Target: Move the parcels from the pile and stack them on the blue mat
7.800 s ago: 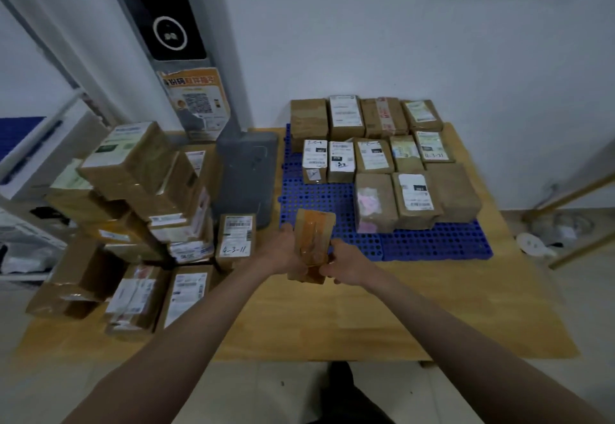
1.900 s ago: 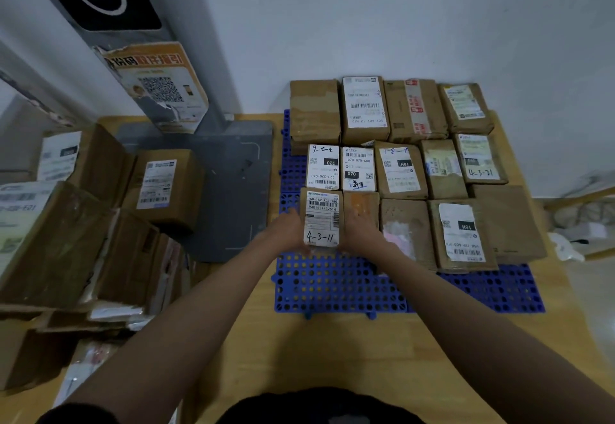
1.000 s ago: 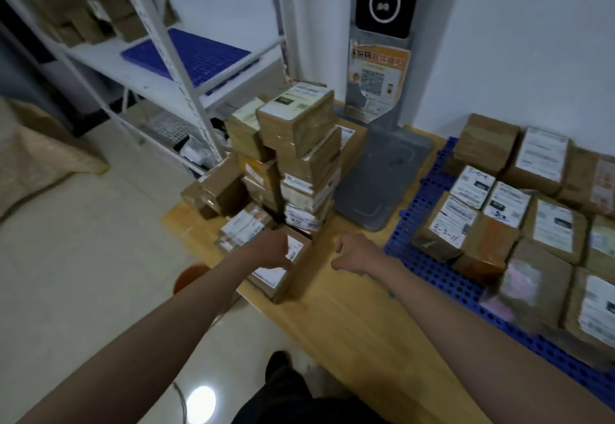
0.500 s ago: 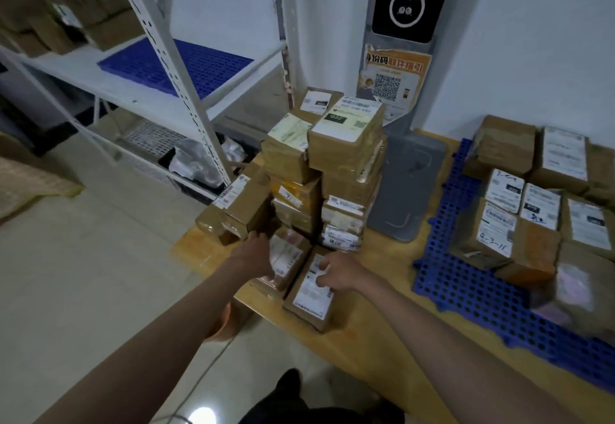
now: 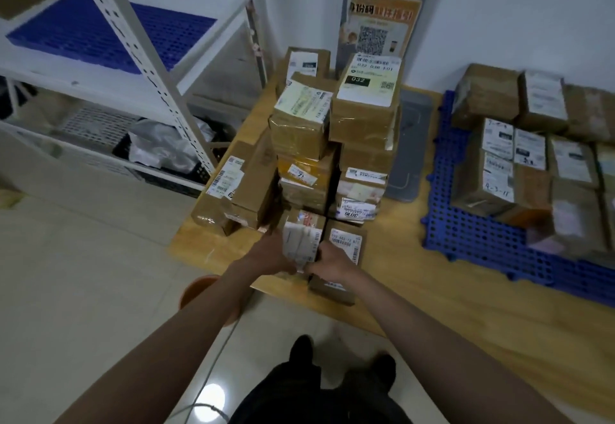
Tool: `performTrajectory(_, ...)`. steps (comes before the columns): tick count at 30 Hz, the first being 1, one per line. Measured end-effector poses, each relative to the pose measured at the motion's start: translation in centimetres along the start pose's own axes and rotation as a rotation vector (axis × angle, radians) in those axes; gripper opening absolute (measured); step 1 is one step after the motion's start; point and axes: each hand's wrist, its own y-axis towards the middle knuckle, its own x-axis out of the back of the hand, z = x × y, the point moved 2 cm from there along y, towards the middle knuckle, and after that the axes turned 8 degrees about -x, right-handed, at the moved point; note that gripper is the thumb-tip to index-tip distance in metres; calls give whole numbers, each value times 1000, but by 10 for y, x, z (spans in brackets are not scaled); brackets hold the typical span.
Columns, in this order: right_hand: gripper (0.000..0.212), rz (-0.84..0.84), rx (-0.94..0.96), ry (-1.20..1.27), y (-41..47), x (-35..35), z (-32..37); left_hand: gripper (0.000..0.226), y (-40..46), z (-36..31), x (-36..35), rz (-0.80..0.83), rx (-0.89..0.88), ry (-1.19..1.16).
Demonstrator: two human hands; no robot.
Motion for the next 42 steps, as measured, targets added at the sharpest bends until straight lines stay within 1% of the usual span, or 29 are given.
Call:
performTrajectory(3,64,-5,-27,51,-9,4,-5,72,-4,-3,3,26,-7,-21)
performTrajectory(5,71,-10,-40,79,-19,12,-10,83,-4,-12,5,48,-14,-32)
performTrajectory(7,65,-24,-53,52,-30,25,-18,93,-2,-26,3,101,-25,-17)
performTrajectory(9,55,-33,-84,33,-43,41,-30,86,2,-47,-2,182,-61,44)
performTrajectory(10,56,-42,-96,51,-50,49,-38,81,5,-60,-5,216,-99,71)
performTrajectory(12,58,-54,-132,115,-66,65,-56,78,10,-85,-15,281,-174,54)
performTrajectory(14,57,-79,-182,156,-82,79,-76,72,15,-111,-28,351,-209,-6)
performTrajectory(16,53,-113,-216,183,-96,91,-94,66,18,-136,-37,416,-238,-12)
performTrajectory(18,52,-165,-240,230,-110,105,-114,69,23,-167,-49,450,-292,33)
performTrajectory(20,44,-218,-249,264,-122,119,-132,71,28,-194,-59,466,-310,69)
performTrajectory(21,38,-240,-248,274,-127,126,-140,64,32,-207,-65,467,-321,84)
performTrajectory(23,39,-274,-250,305,-133,143,-157,47,38,-232,-74,458,-359,116)
performTrajectory(25,37,-301,-256,329,-136,159,-175,45,43,-257,-83,453,-415,144)
performTrajectory(28,48,-321,-278,363,-136,185,-205,49,54,-291,-99,463,-447,188)
performTrajectory(31,52,-330,-281,405,-139,211,-237,48,67,-329,-121,483,-461,236)
performTrajectory(33,55,-331,-280,418,-142,231,-260,48,74,-356,-139,483,-446,265)
performTrajectory(36,56,-340,-280,443,-150,259,-298,56,87,-396,-169,489,-422,299)
performTrajectory(38,50,-351,-276,454,-158,279,-325,54,97,-425,-191,501,-446,327)
performTrajectory(40,40,-359,-276,474,-166,296,-353,48,106,-453,-214,507,-532,365)
performTrajectory(42,35,-375,-288,508,-172,313,-383,44,115,-478,-238,515,-594,392)
